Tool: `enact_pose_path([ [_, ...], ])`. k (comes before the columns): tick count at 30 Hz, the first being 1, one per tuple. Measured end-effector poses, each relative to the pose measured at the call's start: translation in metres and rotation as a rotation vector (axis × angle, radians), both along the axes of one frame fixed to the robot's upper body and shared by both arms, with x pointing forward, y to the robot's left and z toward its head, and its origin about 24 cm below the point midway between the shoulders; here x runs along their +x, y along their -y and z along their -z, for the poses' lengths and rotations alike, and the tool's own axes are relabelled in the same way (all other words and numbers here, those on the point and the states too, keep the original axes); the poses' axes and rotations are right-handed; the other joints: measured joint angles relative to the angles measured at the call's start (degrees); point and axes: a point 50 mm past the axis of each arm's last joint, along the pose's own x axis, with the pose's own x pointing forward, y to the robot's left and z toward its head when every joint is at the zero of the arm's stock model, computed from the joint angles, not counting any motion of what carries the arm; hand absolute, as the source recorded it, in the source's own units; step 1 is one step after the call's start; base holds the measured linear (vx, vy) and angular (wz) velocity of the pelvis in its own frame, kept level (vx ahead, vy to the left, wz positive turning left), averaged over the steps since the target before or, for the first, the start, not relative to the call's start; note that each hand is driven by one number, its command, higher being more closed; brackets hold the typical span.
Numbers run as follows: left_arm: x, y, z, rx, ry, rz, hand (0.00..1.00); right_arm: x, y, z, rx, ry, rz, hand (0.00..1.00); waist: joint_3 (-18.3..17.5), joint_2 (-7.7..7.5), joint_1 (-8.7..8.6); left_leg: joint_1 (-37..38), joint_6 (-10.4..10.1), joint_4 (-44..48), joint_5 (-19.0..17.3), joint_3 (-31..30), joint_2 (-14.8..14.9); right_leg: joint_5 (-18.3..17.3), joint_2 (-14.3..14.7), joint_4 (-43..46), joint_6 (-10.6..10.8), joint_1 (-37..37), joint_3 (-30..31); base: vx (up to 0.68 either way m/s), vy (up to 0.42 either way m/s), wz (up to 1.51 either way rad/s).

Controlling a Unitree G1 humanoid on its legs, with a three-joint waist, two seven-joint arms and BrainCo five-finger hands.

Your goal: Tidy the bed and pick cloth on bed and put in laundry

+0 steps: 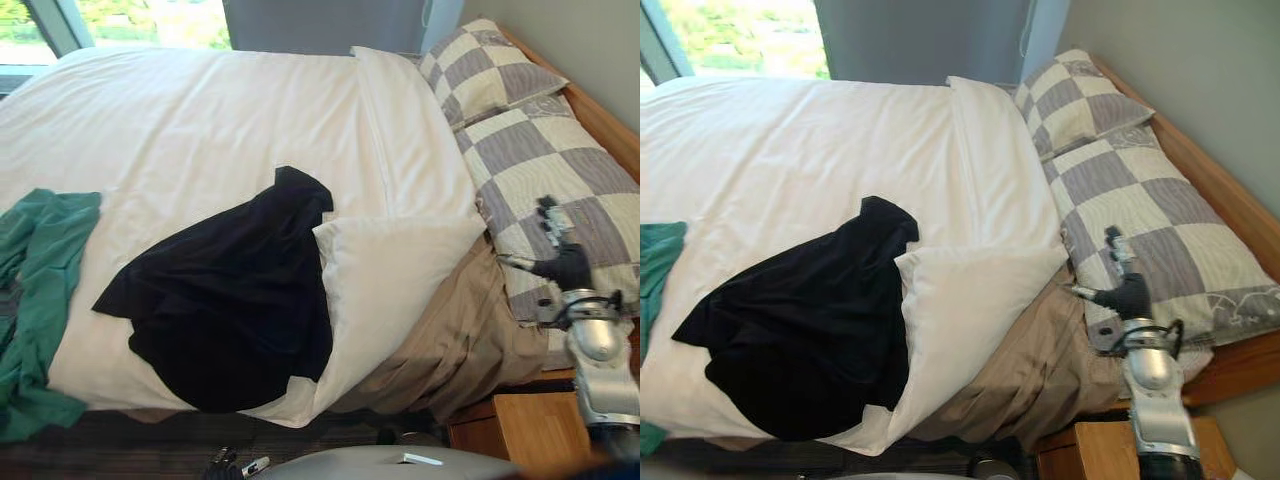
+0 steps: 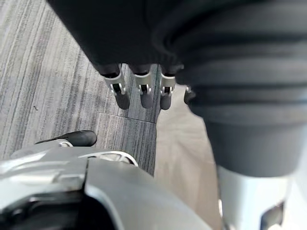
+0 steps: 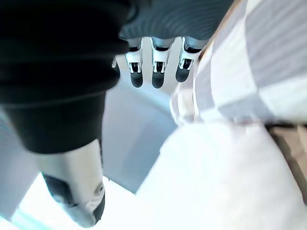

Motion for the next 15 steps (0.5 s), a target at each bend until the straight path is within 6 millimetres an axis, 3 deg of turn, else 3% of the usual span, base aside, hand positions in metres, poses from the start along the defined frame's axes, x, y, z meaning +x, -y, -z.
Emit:
enact_pose_path([
  [5, 0.020, -0.009, -0.002, 0.030, 0.011, 0.019, 0.00, 0.031, -0.032, 0.004, -0.117, -0.042, -0.068, 0.00, 2.8, -2.02, 1.37, -3.1, 0.3, 0.9, 0.5, -2.2, -0.2, 0.7, -0.7, -0.4, 0.2, -1.3, -1.3, -0.03, -0.018, 0.17],
  [7, 0.042, -0.022, -0.008, 0.069, 0.046, 0.046, 0.00, 0.049, -0.047, -0.018, -0.163, 0.041, -0.095, 0.00, 6.5, -4.10, 2.10, -6.6, 0.4, 3.5, 0.4, -3.2, 0.2, 2.3, -0.7, -1.3, 0.3, -2.7, -1.3, -0.04, -0.035, 0.18],
  [9, 0.052, -0.030, -0.012, 0.091, 0.066, 0.058, 0.00, 0.061, -0.056, -0.034, -0.189, 0.099, -0.111, 0.00, 9.1, -5.09, 2.16, -9.2, 0.7, 6.5, -0.6, -4.2, 0.6, 2.9, -0.6, -1.6, 0.3, -3.3, -0.9, -0.05, -0.011, 0.26],
  [15, 0.090, -0.035, -0.025, 0.140, 0.168, 0.054, 0.00, 0.086, -0.087, -0.082, -0.304, 0.269, -0.168, 0.00, 15.2, -5.19, 4.65, -18.6, 1.9, 19.4, -5.8, -6.0, 2.4, 4.8, -0.3, -1.8, 0.0, -6.3, 0.7, -0.04, 0.057, 0.09],
])
